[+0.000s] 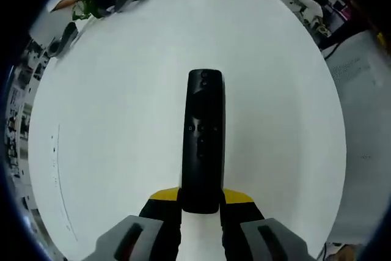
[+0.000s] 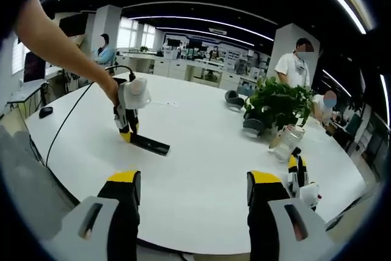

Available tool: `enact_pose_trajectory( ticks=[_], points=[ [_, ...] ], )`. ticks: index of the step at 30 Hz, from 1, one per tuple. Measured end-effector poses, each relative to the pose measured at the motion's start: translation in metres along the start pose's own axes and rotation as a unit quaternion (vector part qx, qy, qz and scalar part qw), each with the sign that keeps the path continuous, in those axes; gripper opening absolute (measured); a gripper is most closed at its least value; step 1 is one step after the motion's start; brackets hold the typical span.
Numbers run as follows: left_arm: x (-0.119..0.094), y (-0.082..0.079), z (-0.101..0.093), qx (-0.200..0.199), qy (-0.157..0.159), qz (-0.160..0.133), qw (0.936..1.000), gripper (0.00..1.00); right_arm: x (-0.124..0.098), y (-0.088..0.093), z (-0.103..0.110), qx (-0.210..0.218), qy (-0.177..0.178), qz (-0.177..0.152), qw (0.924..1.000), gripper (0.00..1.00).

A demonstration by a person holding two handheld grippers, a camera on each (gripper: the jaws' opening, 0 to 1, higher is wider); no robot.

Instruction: Press the specified remote control buttons in sequence, fully releasing each button before pressing the next.

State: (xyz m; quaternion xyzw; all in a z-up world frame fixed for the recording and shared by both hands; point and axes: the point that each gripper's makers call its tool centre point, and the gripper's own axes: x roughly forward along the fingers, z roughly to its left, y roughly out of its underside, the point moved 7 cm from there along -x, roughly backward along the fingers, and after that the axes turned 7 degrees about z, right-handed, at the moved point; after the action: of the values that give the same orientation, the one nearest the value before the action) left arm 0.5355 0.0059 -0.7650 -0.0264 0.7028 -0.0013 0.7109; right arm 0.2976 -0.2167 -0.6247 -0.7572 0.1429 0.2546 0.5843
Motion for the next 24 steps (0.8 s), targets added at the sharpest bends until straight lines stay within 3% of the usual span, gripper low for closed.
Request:
enact_pose_trajectory(
  ticks=[15,24],
  points=[
    [-0.001,0.000,-0.033,0.003,-0.003,0.010,0.9999,0.23,-0.002,0.000,0.000,-0.001,0.000,-0.004,1.0000,0.71],
    [-0.001,0.002,-0.053,-0.005,-0.003,-0.001,1.0000,0.23,-0.002,-0.001,0.001,0.000,-0.005,-0.009,0.9999,0.70]
  ],
)
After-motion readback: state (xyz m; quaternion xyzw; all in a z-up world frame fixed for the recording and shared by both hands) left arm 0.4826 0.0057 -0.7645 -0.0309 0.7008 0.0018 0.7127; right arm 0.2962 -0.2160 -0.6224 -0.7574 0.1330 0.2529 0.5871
